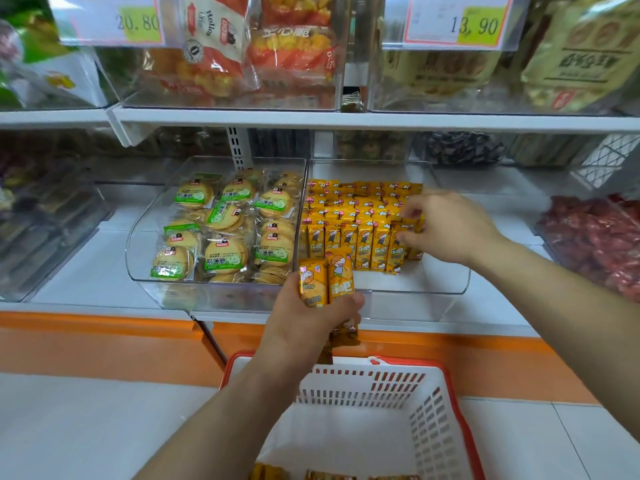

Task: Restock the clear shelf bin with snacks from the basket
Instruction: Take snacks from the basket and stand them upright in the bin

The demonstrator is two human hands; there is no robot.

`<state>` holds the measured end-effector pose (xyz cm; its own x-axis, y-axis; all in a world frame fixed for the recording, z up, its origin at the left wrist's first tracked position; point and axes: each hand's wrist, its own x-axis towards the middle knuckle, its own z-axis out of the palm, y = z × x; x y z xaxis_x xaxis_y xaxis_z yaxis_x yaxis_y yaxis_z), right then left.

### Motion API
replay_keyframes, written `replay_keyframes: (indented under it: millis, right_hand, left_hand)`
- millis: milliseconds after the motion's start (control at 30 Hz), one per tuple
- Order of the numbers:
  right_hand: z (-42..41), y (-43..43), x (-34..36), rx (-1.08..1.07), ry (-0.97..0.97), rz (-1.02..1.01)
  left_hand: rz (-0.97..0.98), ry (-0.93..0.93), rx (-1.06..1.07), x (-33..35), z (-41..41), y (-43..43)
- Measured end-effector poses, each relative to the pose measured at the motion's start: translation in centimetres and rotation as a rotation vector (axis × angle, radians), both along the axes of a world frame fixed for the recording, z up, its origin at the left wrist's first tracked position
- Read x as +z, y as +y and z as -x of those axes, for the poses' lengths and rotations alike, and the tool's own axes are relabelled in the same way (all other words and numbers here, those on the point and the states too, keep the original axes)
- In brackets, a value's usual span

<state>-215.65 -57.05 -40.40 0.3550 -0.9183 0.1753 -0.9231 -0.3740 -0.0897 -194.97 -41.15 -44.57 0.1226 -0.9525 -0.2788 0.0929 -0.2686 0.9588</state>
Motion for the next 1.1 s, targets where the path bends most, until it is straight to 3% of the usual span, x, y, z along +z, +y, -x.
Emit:
replay_keyframes:
  millis: [100,200,267,400,600,700,800,1000,1100]
  right_hand:
    - [0.3,5.4,0.1,0.078,-0.566,-0.278]
    - [0.0,9.9,-0.4,0.096,-0.875,-0.62]
    - [-0.2,11.2,-0.8,0.1,-0.953,-0.701]
    - [0.2,11.5,-0.5,0.106,-0.965,-0.654]
    - [3.1,10.2,0.2,0.012,-1.087,-0.603]
    - [4.6,8.8,0.8,-0.042,-1.003,-0.425]
    - [5.2,7.0,1.6,0.0,-0.793,-0.262]
    - [3.8,0.6,2.0,0.077,-0.037,-0.043]
    - [2.7,-2.4,1.2,0.071,0.166,-0.088]
  left_hand:
    - [-0.011,0.096,-0.09,0.0,0.1,0.2]
    - [0.036,0.082,-0.22,-0.1,0.6,0.8]
    - [0.062,0.064,-0.291,-0.3,1.1,1.3]
    - [0.065,0.067,-0.323,-0.6,1.7,1.8]
    - [0.031,-0.007,-0.186,-0.8,1.5,1.8]
    - [0.012,-0.046,-0.136,-0.7,1.0,1.3]
    - [0.009,-0.063,-0.117,-0.5,0.8,0.9]
    - [0.026,-0.011,-0.098,0.0,0.8,0.3]
    - [0.032,-0.008,-0.104,0.1,0.6,0.1]
